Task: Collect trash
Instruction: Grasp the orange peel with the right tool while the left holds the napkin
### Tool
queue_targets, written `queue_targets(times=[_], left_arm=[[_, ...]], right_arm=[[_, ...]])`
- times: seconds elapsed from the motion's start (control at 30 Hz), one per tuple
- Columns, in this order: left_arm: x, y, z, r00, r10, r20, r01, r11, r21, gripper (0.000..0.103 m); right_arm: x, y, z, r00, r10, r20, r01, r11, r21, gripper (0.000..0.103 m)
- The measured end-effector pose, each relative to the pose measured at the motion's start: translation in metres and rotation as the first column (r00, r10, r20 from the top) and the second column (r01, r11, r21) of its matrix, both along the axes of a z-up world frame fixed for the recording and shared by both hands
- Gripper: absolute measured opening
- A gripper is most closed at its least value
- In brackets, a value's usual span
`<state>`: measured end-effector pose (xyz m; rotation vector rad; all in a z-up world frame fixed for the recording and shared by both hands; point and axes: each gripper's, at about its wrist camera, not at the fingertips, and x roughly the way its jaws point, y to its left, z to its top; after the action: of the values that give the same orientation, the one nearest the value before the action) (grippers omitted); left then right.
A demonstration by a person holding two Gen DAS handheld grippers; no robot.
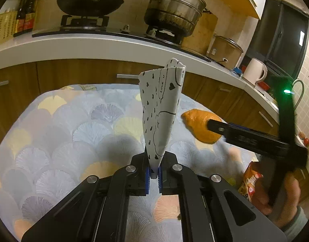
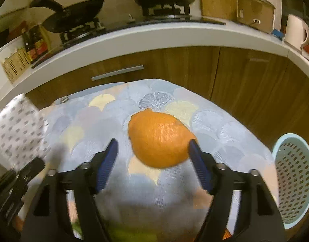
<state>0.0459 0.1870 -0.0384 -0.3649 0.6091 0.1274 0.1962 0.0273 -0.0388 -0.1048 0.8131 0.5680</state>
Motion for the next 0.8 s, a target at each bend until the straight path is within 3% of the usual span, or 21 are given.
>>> queue_targets(times=[0.03,0.23,0.27,0.3,0.37,0.47,0.8], left_arm=[[0.000,0.001,0.001,1.000,0.000,0.003,0.000,1.000,-0.002,0.004],[-0.001,0.004,0.001,1.000,0.006,0.013,-0.006,1.000,-0.022,0.004],[0.000,0.003,0.001,1.000,0.004,0.014,-0.004,1.000,-0.016,0.004],[0.000,0.001,0.001,1.000,0.000,0.014,0.000,1.000,-0.011,0.004],[0.001,-0.002,0.001,1.000,-0.008,0.014,0.008,1.000,-0.002,0.004],[0.003,-0.005,0.002,1.000,-0.011,0.008,0.011,1.000,0.015,0.004],[0.005,-0.028,0.004,0.998,-0.056,0.011,0.056,0.996,0.063,0.004]], right_arm=[[0.004,0.003,-0.003,1.000,-0.006,-0.001,0.006,1.000,0.000,0.084],[0.013,0.016,-0.018,0.999,-0.027,0.023,0.029,0.997,-0.066,0.083],[0.013,0.016,-0.019,0.999,-0.030,0.030,0.031,0.997,-0.064,0.079],[0.012,0.015,-0.018,0.999,-0.034,0.037,0.036,0.997,-0.062,0.063],[0.011,0.013,-0.017,0.999,-0.020,0.034,0.022,0.999,-0.044,0.041],[0.005,0.012,-0.013,0.999,0.009,0.035,-0.009,1.000,-0.013,0.026],[-0.045,-0.025,0.044,0.988,0.043,0.151,-0.054,0.996,0.070,0.025]])
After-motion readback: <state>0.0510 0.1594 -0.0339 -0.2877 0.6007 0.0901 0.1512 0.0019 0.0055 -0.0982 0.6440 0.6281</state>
